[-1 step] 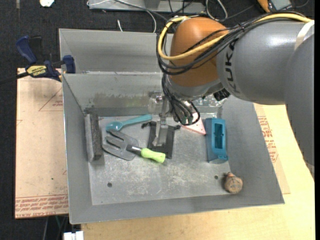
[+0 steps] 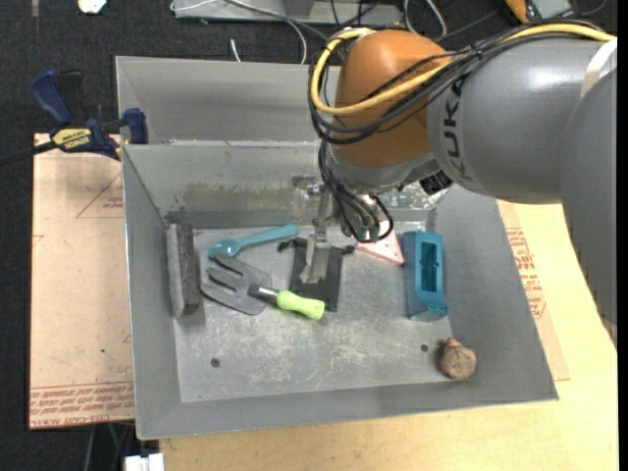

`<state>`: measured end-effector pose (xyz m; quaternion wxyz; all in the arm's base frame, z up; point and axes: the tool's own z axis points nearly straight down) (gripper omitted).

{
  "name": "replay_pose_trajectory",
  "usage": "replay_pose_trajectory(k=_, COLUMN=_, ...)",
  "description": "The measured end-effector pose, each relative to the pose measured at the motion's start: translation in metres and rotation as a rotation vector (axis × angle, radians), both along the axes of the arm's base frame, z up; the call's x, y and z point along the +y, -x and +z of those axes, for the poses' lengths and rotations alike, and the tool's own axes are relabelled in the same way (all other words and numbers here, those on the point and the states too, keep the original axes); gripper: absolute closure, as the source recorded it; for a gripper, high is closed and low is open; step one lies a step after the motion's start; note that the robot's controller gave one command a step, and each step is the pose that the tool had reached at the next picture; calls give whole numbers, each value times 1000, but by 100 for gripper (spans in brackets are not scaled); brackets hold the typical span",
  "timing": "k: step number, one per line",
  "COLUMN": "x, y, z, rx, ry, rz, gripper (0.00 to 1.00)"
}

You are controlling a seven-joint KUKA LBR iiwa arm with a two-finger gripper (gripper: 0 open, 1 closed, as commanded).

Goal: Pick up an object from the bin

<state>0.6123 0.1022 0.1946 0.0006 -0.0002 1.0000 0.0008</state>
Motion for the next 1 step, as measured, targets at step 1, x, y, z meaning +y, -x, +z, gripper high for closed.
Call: replay_pose_trajectory(k=1, x=-5, y=3, z=-12, rx=-10, ry=-3, rz=-22, gripper=0)
